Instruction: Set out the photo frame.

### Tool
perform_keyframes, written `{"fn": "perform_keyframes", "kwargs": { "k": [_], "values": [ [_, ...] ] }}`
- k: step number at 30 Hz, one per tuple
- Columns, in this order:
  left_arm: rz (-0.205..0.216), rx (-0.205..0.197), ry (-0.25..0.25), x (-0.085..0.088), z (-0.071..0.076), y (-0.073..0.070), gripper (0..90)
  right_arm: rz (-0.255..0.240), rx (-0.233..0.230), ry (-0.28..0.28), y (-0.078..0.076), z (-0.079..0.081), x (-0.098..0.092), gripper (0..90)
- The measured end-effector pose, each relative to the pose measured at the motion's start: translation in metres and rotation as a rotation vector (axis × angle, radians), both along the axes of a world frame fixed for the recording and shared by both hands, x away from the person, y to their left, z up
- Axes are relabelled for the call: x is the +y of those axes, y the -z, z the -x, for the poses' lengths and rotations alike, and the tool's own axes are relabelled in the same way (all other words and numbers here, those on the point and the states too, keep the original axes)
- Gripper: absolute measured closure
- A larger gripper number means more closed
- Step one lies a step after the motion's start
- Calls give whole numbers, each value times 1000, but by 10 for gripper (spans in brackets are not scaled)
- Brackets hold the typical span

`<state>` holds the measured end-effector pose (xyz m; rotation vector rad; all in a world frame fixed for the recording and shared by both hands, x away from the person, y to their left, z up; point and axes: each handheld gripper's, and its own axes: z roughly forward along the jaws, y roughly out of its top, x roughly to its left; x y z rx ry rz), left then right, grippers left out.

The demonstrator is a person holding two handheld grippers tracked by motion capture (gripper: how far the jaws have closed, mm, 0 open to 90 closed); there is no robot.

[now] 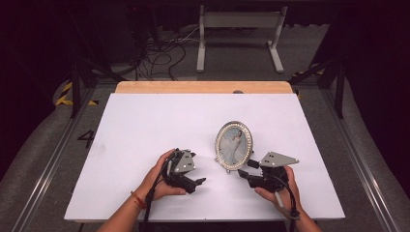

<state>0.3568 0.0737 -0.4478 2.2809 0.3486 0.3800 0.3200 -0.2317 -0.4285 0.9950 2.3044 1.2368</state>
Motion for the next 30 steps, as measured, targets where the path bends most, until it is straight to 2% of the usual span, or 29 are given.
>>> {"fn": "perform_keyframes", "kwargs": {
  "k": [2, 3, 5, 8, 18, 22, 24, 27, 30],
  "values": [
    [2, -1, 0, 0, 0, 0, 131, -7, 7, 6, 0, -3, 4, 486],
    [3, 0, 0, 0, 0, 0, 131, -29, 15, 1, 0, -5, 6, 479],
    [0, 2, -4, 1, 0, 0, 130, -25, 10, 11, -1, -8, 10, 482],
    [1, 3, -1, 1, -1, 0, 129, -51, 14, 27, -1, -11, 12, 505],
    [-2, 6, -1, 0, -1, 1, 128, -114, 16, 58, 2, -20, 11, 705],
    [0, 2, -2, 0, -1, 0, 128, -135, 29, 35, 3, -22, 8, 723],
    [-1, 5, -4, -1, -1, 0, 129, -147, 35, -2, 2, -23, 7, 742],
    [4, 3, -2, -2, -2, 1, 130, -150, 39, -42, 1, -23, 8, 760],
    [14, 6, 0, -6, -5, -1, 131, -141, 36, -46, 0, -23, 8, 759]
  ]
}}
